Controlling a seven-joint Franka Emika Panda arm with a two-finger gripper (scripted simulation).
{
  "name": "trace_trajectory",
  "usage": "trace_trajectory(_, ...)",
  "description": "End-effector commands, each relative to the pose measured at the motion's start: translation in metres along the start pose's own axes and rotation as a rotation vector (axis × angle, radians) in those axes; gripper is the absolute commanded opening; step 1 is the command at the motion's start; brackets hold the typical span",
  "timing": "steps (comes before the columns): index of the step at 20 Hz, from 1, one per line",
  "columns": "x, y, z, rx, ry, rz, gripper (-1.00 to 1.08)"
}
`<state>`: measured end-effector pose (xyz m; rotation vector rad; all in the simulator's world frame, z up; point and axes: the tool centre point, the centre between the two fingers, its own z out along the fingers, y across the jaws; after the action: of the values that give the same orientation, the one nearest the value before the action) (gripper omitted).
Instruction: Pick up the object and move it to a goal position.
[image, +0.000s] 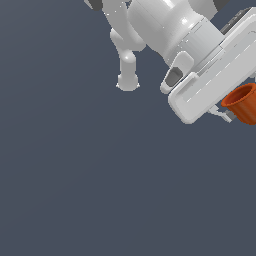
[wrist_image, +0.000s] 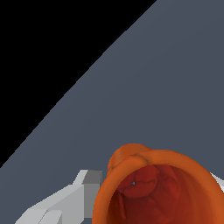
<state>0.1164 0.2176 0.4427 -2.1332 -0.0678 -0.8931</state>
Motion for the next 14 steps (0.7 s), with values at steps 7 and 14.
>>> trace_trajectory(7, 0.017, -0.034, -0.022, 0.102, 0.031, -0.065, -1.0)
trace_trajectory(14, 0.022, -0.047, -0.031, 0.143, 0.041, -0.09, -1.0)
